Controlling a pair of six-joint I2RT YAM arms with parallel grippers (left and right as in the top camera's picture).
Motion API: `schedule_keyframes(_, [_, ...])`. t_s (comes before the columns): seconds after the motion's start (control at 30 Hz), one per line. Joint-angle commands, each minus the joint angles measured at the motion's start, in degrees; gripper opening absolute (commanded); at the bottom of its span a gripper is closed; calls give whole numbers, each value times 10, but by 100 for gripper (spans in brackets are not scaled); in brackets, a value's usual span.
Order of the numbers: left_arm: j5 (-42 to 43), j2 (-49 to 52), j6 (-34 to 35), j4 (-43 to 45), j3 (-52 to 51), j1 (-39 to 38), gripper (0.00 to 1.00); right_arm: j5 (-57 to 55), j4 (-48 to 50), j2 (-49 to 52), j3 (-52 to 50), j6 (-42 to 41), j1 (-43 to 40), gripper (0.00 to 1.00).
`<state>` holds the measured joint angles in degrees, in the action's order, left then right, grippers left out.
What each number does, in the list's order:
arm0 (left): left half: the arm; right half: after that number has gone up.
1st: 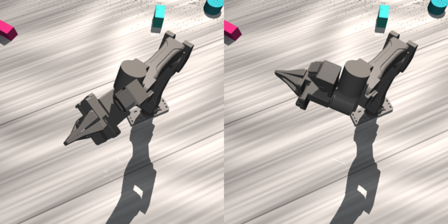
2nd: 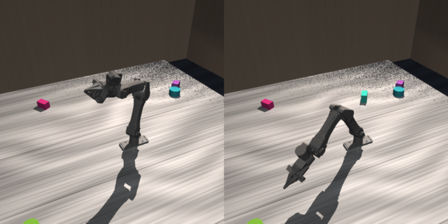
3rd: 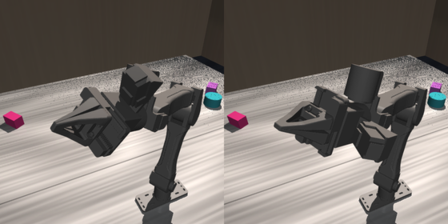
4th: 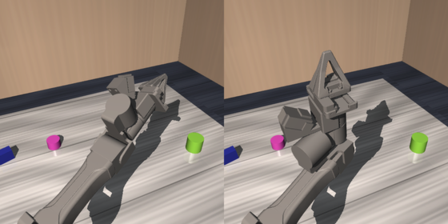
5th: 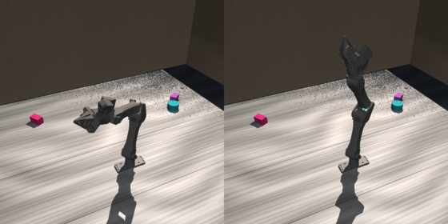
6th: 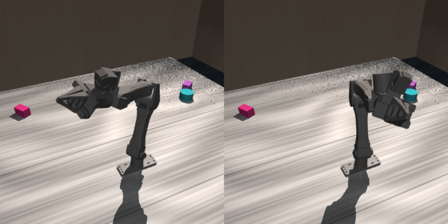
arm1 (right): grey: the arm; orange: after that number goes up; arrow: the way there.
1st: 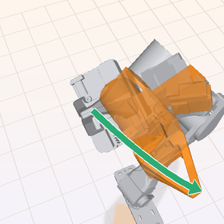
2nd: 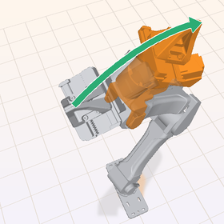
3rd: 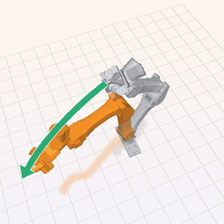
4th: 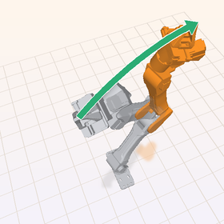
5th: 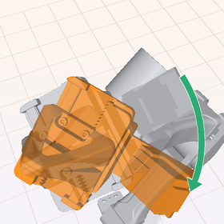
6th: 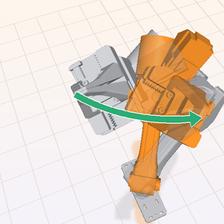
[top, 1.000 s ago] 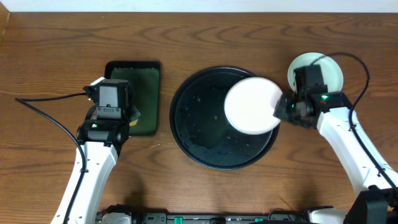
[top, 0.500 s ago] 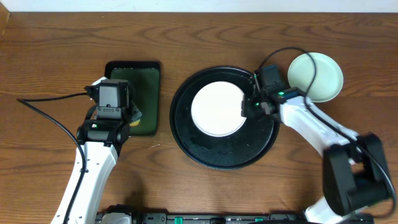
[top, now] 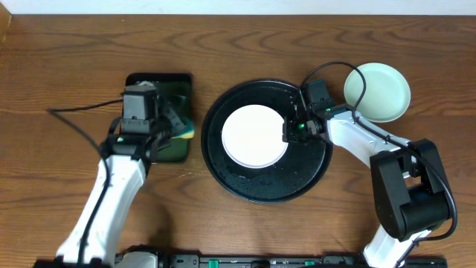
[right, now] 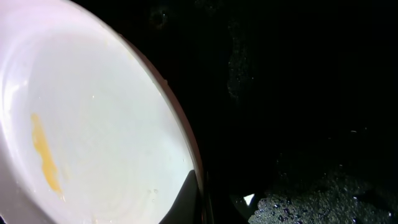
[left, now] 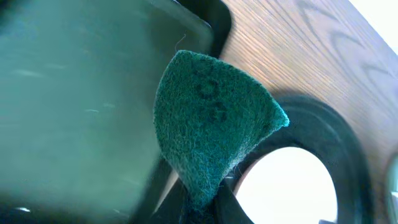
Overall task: Clean dirty plates on tray and stack at the side
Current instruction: 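Carry the sponge with the left gripper onto the pink plate, then scrub the pink plate with the sponge while the right gripper holds it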
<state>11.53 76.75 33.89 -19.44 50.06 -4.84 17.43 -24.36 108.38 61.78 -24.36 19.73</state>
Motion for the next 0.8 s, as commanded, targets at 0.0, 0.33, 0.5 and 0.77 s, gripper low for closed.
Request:
schedule_keyframes(0.0, [95,42,14,21,-1,-24,8,-41,-3,24,-3,-5,6,1])
schedule_keyframes(0.33, [117,148,45,156,-1,-165,8,-52,-3,24,-3,-5,6,1])
schedule_keyframes(0.5, [29,179,119,200,-1,-225,8,-52,-4,24,-3,-5,6,1])
schedule_keyframes(0.77, [-90,240,137,234,-1,-294,8,-52,-5,24,-3,-5,6,1])
